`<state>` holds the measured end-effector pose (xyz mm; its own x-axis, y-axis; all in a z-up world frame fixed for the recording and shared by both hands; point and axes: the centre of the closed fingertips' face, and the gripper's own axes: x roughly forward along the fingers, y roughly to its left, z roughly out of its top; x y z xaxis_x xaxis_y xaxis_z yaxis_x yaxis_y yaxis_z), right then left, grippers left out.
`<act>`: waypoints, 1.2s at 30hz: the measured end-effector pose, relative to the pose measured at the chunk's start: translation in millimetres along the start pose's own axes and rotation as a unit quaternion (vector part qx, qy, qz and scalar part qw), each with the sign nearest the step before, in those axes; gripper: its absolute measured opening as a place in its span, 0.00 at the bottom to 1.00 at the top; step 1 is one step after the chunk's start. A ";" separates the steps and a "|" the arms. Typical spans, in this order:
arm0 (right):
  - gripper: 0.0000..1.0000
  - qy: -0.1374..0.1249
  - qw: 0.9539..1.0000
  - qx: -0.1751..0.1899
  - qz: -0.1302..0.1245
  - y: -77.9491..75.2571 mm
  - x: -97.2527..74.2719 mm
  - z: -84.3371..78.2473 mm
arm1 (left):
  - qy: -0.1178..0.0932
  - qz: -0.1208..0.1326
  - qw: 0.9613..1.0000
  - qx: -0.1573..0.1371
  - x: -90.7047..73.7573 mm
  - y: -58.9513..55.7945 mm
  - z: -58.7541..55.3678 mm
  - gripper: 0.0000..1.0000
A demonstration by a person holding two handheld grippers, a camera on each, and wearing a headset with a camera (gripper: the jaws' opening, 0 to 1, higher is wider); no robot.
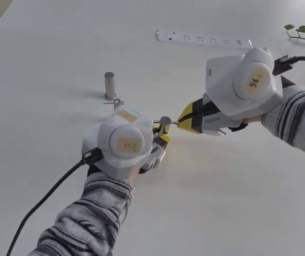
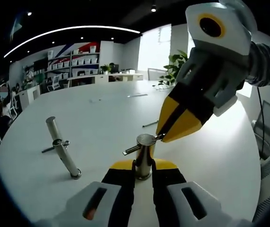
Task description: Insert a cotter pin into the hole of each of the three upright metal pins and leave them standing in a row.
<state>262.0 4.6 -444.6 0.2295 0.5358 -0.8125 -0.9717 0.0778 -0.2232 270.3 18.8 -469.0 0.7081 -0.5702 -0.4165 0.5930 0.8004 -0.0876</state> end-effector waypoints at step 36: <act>0.00 0.004 1.000 0.015 0.000 0.7 4.3 6.1 | 0.005 0.002 1.000 -0.002 0.8 -0.1 -0.7 0.10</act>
<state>262.0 12.1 -445.0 0.2293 0.5285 -0.8174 -0.9730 0.1025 -0.2067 270.5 18.4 -470.0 0.7062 -0.5656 -0.4260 0.5893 0.8030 -0.0892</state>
